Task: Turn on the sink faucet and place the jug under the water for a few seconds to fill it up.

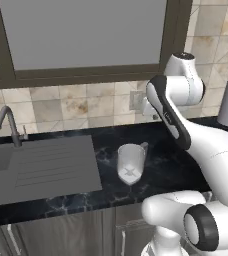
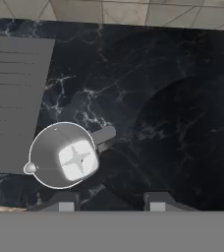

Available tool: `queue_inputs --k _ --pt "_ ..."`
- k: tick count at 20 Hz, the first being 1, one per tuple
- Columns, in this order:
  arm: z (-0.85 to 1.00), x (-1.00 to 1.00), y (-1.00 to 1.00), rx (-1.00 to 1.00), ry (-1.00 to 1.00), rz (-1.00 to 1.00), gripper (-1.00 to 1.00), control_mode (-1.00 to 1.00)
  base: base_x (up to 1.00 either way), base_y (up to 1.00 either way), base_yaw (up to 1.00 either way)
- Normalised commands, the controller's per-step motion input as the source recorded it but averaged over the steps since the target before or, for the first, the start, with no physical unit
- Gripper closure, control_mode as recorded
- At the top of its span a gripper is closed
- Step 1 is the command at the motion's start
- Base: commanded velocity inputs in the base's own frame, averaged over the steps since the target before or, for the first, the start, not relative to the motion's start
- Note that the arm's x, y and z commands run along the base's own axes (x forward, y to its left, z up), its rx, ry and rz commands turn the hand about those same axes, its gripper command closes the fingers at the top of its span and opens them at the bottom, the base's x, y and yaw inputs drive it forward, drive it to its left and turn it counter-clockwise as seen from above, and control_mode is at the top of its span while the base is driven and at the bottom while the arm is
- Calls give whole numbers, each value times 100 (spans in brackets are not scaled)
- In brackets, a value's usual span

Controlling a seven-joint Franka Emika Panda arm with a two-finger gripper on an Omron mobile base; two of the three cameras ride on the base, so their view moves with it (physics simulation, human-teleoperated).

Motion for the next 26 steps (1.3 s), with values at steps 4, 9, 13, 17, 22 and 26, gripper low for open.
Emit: queue_inputs --k 4,9,13,17,22,26 --pt "0 -11 6 0 -2 0 -100 -100 0 0 0" --pt "0 -3 12 -1 0 0 -100 100 -9 70 -1" --pt "0 0 0 0 0 0 -100 100 -1 100 -3" --pt "0 0 0 0 0 0 -100 100 0 100 -3" --pt "0 0 0 0 0 0 -100 100 6 51 -3" --pt "0 0 0 0 0 0 -100 100 32 0 -1"
